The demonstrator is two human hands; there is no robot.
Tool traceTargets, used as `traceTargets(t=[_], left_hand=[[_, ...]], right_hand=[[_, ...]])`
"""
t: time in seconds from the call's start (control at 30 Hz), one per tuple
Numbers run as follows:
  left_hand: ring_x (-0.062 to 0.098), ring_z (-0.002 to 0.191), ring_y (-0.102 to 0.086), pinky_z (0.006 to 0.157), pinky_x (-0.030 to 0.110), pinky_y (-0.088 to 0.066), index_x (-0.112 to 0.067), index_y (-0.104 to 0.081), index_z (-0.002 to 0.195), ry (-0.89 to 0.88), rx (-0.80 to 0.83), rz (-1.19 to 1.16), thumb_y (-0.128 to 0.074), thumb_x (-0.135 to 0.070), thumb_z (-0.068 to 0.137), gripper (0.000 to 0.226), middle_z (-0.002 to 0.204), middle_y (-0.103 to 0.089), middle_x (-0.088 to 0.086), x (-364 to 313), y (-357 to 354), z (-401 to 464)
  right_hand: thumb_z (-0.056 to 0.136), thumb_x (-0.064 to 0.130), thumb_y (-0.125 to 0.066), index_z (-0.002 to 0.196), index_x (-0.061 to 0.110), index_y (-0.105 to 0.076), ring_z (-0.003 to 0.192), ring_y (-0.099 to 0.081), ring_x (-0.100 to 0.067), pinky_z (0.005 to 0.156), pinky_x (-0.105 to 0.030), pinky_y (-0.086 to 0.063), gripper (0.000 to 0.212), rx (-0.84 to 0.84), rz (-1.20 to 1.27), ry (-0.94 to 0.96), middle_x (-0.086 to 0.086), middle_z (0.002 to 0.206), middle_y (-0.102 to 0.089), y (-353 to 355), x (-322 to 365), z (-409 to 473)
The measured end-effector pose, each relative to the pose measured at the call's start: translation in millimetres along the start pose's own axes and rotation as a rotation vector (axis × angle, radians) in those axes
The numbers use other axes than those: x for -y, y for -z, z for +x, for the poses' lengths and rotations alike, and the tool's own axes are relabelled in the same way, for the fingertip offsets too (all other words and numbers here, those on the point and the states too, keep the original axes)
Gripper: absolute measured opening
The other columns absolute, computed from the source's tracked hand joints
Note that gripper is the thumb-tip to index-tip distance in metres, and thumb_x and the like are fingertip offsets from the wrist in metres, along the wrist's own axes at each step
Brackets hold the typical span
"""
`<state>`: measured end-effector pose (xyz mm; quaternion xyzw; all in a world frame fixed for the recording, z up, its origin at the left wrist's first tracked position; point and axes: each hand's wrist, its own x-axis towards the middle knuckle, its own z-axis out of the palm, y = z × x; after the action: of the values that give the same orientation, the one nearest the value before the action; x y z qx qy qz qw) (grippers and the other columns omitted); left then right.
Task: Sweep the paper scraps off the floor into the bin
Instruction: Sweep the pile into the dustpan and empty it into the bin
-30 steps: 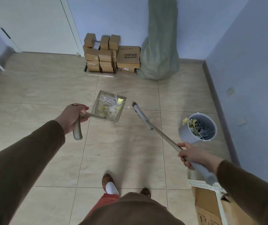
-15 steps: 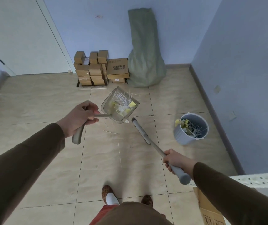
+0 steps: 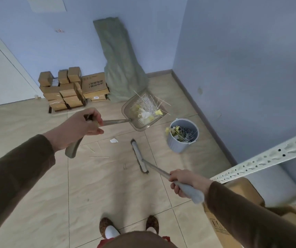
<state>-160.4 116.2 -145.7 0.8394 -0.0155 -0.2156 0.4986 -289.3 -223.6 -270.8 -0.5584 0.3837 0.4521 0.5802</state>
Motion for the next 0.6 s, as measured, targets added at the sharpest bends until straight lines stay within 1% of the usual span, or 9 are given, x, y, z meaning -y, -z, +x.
traceTargets(t=[0.07, 0.13, 0.2, 0.27, 0.33, 0.4, 0.43, 0.53, 0.6], left_hand=[[0.041, 0.102, -0.07, 0.093, 0.041, -0.059, -0.001, -0.056, 0.1, -0.007, 0.028, -0.07, -0.059, 0.01, 0.09, 0.015, 0.109, -0.062, 0.019, -9.5, -8.8, 7.1], [0.041, 0.101, -0.071, 0.089, 0.039, -0.06, -0.005, -0.056, 0.095, -0.023, 0.056, -0.063, -0.058, 0.011, 0.089, 0.017, 0.111, -0.062, 0.022, -16.8, -17.5, 13.9], [0.041, 0.1, -0.07, 0.086, 0.037, -0.061, -0.006, -0.056, 0.093, -0.038, 0.076, -0.023, -0.06, 0.01, 0.089, 0.017, 0.116, -0.061, 0.026, -22.7, -25.5, 19.8], [0.04, 0.101, -0.069, 0.082, 0.032, -0.062, -0.006, -0.057, 0.093, -0.062, 0.095, 0.039, -0.06, 0.01, 0.089, 0.017, 0.116, -0.061, 0.026, -28.5, -31.0, 23.1], [0.041, 0.102, -0.067, 0.085, 0.038, -0.061, -0.01, -0.058, 0.089, -0.115, 0.108, 0.159, -0.064, 0.01, 0.086, 0.021, 0.112, -0.064, 0.022, -31.1, -33.5, 26.3], [0.038, 0.099, -0.065, 0.091, 0.052, -0.055, -0.019, -0.06, 0.086, -0.195, 0.137, 0.352, -0.07, 0.005, 0.082, 0.027, 0.103, -0.067, 0.009, -32.9, -36.2, 27.2], [0.034, 0.097, -0.064, 0.09, 0.053, -0.054, -0.023, -0.06, 0.086, -0.227, 0.149, 0.428, -0.07, 0.003, 0.082, 0.028, 0.1, -0.067, 0.003, -32.6, -40.3, 27.7], [0.022, 0.086, -0.062, 0.076, 0.039, -0.055, -0.026, -0.056, 0.087, -0.299, 0.184, 0.589, -0.057, 0.001, 0.085, 0.027, 0.094, -0.063, -0.004, -30.5, -62.3, 25.6], [0.019, 0.078, -0.06, 0.07, 0.035, -0.053, -0.028, -0.051, 0.086, -0.353, 0.189, 0.775, -0.05, 0.0, 0.085, 0.028, 0.088, -0.061, -0.007, -24.8, -77.4, 27.0]], right_hand=[[0.1, 0.017, -0.043, 0.084, 0.008, -0.047, 0.032, -0.046, -0.009, 0.031, -0.013, -0.034, 0.018, 0.067, 0.209, -0.089, -0.004, 0.052, -0.05, 12.8, -6.7, -13.2], [0.1, 0.017, -0.042, 0.075, 0.004, -0.048, 0.031, -0.048, -0.01, 0.03, -0.014, -0.037, 0.029, 0.111, 0.404, -0.112, -0.003, 0.054, -0.049, 21.8, -12.4, -25.4], [0.099, 0.014, -0.042, 0.074, 0.002, -0.05, 0.031, -0.048, -0.011, 0.028, -0.016, -0.041, 0.029, 0.127, 0.607, -0.09, -0.002, 0.062, -0.046, 26.1, -20.0, -33.2], [0.099, 0.012, -0.042, 0.079, 0.003, -0.049, 0.031, -0.048, -0.011, 0.028, -0.018, -0.042, 0.023, 0.125, 0.809, -0.041, -0.003, 0.059, -0.045, 25.8, -28.2, -35.9], [0.098, 0.01, -0.041, 0.084, 0.003, -0.048, 0.031, -0.048, -0.011, 0.028, -0.018, -0.042, 0.017, 0.081, 0.955, 0.017, -0.006, 0.051, -0.046, 23.0, -34.6, -34.7], [0.097, 0.006, -0.04, 0.087, 0.002, -0.049, 0.03, -0.048, -0.012, 0.027, -0.017, -0.041, 0.014, -0.001, 1.028, 0.069, -0.009, 0.05, -0.046, 20.6, -37.5, -32.5], [0.095, 0.003, -0.04, 0.089, 0.001, -0.05, 0.03, -0.048, -0.013, 0.027, -0.017, -0.041, 0.011, -0.047, 1.053, 0.099, -0.01, 0.052, -0.047, 20.5, -37.1, -31.4], [0.089, -0.008, -0.037, 0.094, 0.001, -0.049, 0.028, -0.048, -0.016, 0.027, -0.019, -0.04, 0.016, -0.152, 1.073, 0.193, -0.013, 0.065, -0.043, 23.1, -32.7, -29.9], [0.088, -0.011, -0.035, 0.082, 0.005, -0.047, 0.026, -0.047, -0.017, 0.027, -0.018, -0.039, 0.02, -0.198, 1.08, 0.233, -0.012, 0.066, -0.038, 26.2, -29.2, -32.8]])
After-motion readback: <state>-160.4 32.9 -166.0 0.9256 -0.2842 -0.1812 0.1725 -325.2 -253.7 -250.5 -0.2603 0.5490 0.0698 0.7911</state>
